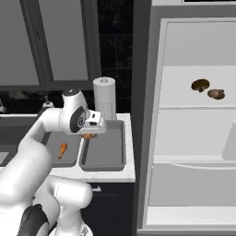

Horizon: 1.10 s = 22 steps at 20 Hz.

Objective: Place one mushroom and one chicken drumstick in each tupperware on the nearby counter, to pack two identical lunches.

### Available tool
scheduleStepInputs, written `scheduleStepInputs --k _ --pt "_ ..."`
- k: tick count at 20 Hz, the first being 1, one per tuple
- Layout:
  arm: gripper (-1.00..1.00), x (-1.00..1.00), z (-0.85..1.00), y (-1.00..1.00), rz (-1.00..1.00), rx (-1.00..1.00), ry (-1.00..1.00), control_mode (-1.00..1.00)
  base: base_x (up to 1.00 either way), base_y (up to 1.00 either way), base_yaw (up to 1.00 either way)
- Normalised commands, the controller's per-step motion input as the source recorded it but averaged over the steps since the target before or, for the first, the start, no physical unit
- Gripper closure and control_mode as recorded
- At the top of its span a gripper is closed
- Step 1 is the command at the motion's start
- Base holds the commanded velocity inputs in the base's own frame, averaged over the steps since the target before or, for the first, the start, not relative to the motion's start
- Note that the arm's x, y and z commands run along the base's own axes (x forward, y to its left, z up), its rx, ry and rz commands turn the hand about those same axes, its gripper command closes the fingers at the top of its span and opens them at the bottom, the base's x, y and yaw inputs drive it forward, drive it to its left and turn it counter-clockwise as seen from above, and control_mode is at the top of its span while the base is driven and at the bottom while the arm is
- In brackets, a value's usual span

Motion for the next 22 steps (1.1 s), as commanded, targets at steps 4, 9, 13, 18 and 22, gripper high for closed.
scheduleStepInputs --k 4,9,13,18,22 --pt "1.00 0.45 -0.44 -0.29 0.00 0.00 0.14 -1.00 0.00 0.00 0.00" --pt "1.00 0.46 -0.53 -0.25 0.00 0.00 0.16 -1.00 0.00 0.00 0.00" --pt "1.00 0.29 -0.56 -0.01 0.00 0.00 0.11 -1.00 0.00 0.00 0.00" --pt "1.00 0.26 -0.51 0.00 0.00 0.00 0.06 -1.00 0.00 0.00 0.00" --pt "1.00 0.22 -0.39 0.00 0.00 0.00 0.01 -1.00 0.00 0.00 0.00"
